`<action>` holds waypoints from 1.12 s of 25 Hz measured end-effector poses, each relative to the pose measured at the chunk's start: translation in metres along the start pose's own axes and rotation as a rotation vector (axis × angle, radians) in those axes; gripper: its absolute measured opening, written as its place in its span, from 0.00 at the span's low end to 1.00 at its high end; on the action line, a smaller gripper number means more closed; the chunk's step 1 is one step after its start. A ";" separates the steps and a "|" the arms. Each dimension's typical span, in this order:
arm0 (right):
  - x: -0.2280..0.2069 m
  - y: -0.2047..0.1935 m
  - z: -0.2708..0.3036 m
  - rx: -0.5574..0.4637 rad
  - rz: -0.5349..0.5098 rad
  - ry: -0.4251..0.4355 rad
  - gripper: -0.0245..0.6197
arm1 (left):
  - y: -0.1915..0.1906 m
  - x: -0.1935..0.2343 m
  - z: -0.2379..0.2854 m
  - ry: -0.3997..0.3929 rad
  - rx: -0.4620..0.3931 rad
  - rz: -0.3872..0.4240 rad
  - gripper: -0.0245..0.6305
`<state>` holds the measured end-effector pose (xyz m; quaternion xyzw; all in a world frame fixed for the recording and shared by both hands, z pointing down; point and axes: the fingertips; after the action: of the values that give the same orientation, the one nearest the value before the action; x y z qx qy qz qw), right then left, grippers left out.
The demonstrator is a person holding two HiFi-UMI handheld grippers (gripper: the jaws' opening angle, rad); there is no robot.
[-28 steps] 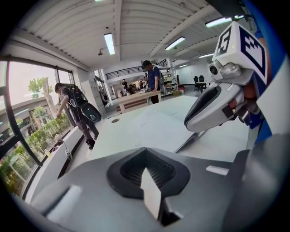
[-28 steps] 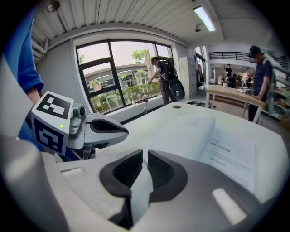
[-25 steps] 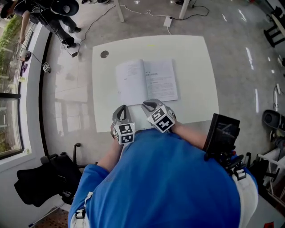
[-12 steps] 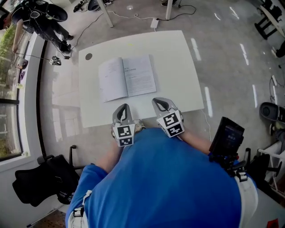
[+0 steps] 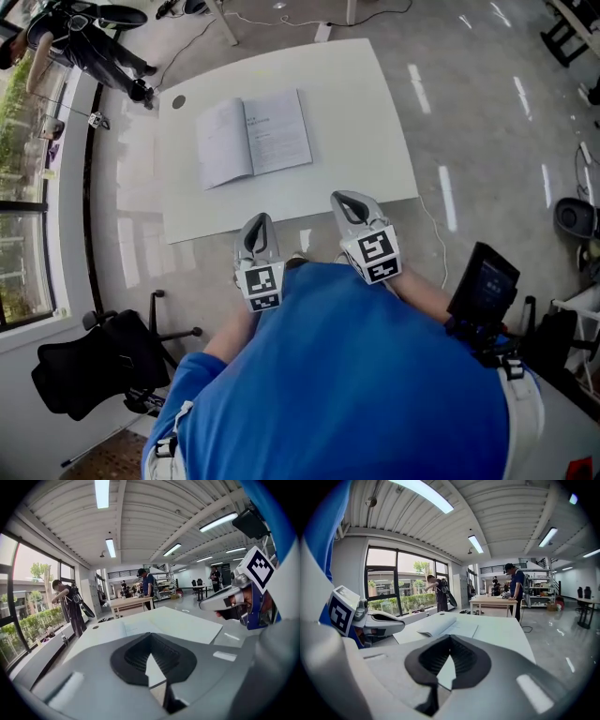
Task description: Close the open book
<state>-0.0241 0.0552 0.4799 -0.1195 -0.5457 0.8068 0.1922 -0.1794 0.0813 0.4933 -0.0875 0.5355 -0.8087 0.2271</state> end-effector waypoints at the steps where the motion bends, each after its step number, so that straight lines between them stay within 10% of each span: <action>1: 0.004 0.004 -0.009 -0.012 -0.001 -0.008 0.04 | 0.001 -0.002 -0.008 -0.008 -0.007 0.006 0.05; 28: -0.008 0.030 -0.024 -0.094 -0.002 -0.076 0.04 | 0.031 -0.004 0.006 -0.071 -0.090 -0.008 0.05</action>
<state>-0.0127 0.0612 0.4430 -0.0972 -0.5902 0.7840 0.1663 -0.1651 0.0679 0.4678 -0.1285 0.5625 -0.7811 0.2386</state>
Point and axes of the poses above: the fingertips, and each gripper's own axes: z forward along the fingers, x to its left, y out of its top, and after that the axes turned 11 degrees about -y, right-handed
